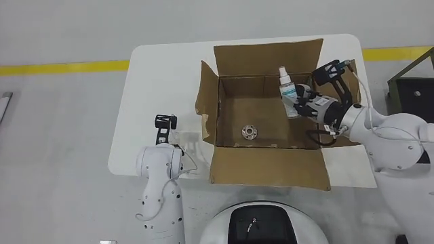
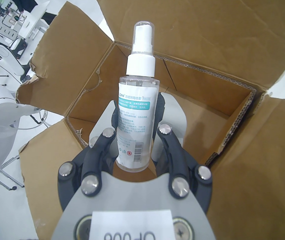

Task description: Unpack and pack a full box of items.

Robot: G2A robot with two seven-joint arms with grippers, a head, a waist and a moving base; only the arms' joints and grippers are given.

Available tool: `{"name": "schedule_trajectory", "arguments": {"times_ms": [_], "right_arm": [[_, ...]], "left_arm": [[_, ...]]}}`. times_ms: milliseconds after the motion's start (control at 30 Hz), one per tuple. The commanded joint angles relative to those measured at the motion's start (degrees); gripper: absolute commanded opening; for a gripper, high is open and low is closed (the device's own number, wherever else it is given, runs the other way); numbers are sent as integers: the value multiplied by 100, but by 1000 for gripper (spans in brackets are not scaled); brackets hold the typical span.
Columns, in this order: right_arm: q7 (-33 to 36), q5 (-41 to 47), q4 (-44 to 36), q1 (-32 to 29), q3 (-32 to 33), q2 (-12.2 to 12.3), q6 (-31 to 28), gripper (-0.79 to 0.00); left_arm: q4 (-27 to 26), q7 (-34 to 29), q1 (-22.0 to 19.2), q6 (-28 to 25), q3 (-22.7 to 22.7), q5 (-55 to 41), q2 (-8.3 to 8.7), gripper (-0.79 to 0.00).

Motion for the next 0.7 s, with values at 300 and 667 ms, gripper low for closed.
{"name": "schedule_trajectory", "arguments": {"times_ms": [300, 667], "right_arm": [[-459, 1182, -209, -129, 950, 107, -461, -785], [-1181, 1891, -159, -916, 2495, 227, -683, -785]], "left_arm": [[-338, 86, 207, -93, 143, 33, 61, 0], [-399, 94, 248, -30, 161, -36, 93, 0]]}}
